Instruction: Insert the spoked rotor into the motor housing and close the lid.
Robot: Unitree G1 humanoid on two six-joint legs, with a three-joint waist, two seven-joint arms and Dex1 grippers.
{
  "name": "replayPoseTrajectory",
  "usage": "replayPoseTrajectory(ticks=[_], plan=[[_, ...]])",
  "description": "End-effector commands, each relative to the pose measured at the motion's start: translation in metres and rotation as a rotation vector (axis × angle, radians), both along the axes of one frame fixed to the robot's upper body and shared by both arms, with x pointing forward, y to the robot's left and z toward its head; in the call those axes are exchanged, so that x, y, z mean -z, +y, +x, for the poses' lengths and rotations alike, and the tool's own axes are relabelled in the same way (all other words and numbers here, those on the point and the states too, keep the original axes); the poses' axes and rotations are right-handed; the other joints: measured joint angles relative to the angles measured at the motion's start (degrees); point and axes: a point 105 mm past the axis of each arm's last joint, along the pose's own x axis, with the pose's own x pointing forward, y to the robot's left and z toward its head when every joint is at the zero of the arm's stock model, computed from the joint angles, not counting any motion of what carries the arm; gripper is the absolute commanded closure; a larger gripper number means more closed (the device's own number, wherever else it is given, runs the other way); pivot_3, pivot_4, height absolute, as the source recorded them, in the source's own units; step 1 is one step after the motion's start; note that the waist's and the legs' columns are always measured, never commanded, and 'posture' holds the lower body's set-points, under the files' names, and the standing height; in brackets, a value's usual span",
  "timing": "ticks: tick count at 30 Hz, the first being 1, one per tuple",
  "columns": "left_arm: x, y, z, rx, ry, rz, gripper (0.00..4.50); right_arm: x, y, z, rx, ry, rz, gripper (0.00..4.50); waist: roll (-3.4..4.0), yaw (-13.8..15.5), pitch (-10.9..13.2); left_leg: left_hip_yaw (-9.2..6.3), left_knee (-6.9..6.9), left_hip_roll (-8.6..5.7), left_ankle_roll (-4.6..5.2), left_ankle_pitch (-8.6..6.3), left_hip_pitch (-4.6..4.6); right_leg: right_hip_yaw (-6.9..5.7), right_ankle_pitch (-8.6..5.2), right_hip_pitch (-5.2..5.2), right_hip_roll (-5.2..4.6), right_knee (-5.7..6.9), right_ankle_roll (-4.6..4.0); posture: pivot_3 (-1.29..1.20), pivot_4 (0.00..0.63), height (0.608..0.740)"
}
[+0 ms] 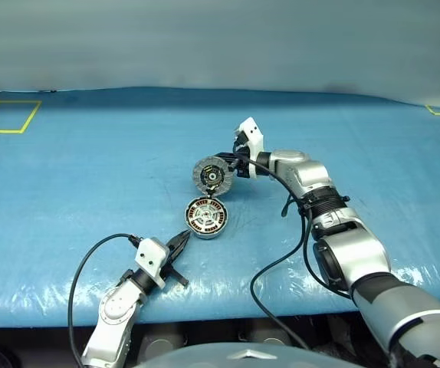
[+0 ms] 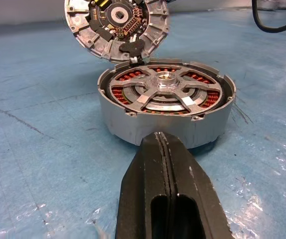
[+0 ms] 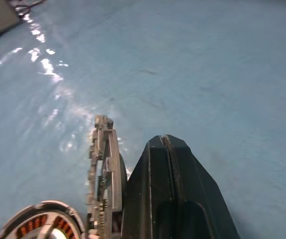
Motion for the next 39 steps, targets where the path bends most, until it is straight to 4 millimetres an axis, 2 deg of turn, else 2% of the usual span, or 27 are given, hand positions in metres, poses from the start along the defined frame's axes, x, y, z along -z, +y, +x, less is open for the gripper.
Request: replayPoseTrajectory(ticks=[1,7,16,21,28,30,32,36,39], plan=[[-0.006,0.003,0.000,-0.026,-0.033,-0.010,4.50,-0.013,0.008,-0.013,-0.122,0.095,0.113,4.48,0.00,-0.01,0.00,0.00,0.00,0.00,0.00,0.00,0.00,0.00,0.00,0.00,0.00,0.00,0.00,0.00,0.150,0.740],[-0.003,0.005,-0.001,-0.030,-0.028,-0.007,4.50,-0.015,0.014,-0.033,-0.239,0.176,0.173,4.48,0.09,-0.05,0.05,0.00,0.00,0.01,0.00,0.00,0.00,-0.01,0.01,-0.02,-0.02,0.02,-0.02,0.00,0.150,0.740],[-0.001,0.002,0.000,-0.006,-0.017,-0.009,4.50,0.004,0.032,-0.080,-0.310,0.201,0.165,4.48,0.12,0.05,0.03,0.00,0.01,0.00,0.00,0.00,0.00,-0.04,0.01,-0.03,-0.07,0.06,-0.02,0.00,0.150,0.740],[-0.001,0.000,0.001,0.003,-0.015,-0.008,4.50,0.025,0.039,-0.100,-0.220,0.241,0.209,4.48,0.11,0.06,0.01,-0.03,0.03,0.00,-0.01,0.00,0.02,-0.07,0.01,0.00,-0.08,0.06,-0.03,0.00,0.150,0.740],[-0.003,-0.001,0.002,0.016,-0.014,-0.005,4.50,0.060,0.033,-0.099,0.045,0.242,0.144,4.48,0.13,-0.02,-0.03,-0.01,0.08,0.00,-0.04,0.03,0.11,-0.06,0.05,0.05,-0.07,0.06,-0.10,0.00,0.150,0.740],[-0.004,-0.002,0.003,0.018,-0.015,-0.004,4.50,0.056,0.032,-0.100,0.078,0.224,0.164,4.48,0.12,0.00,-0.05,-0.02,0.08,0.01,-0.04,0.07,0.15,-0.07,-0.08,0.07,-0.06,0.07,-0.33,0.00,0.150,0.740],[-0.004,-0.002,0.003,0.019,-0.016,-0.002,4.50,0.043,0.032,-0.104,0.086,0.194,0.208,4.48,0.09,0.15,-0.07,-0.03,0.09,0.01,-0.03,0.13,0.14,-0.07,-0.08,0.08,-0.06,0.07,-0.35,0.00,0.150,0.740],[-0.005,-0.001,0.002,0.018,-0.016,-0.002,4.50,0.007,0.031,-0.124,0.052,-0.007,0.231,4.48,0.09,0.37,-0.06,-0.04,0.09,-0.02,0.00,0.14,0.06,-0.05,-0.07,0.04,-0.10,0.05,-0.35,0.00,0.150,0.740],[-0.006,-0.001,0.002,0.020,-0.013,-0.003,4.50,0.004,0.025,-0.136,0.060,-0.127,0.109,4.48,0.10,0.37,-0.06,-0.04,0.07,-0.03,0.01,0.13,0.01,-0.04,-0.07,-0.02,-0.09,0.04,-0.35,0.00,0.150,0.740]])
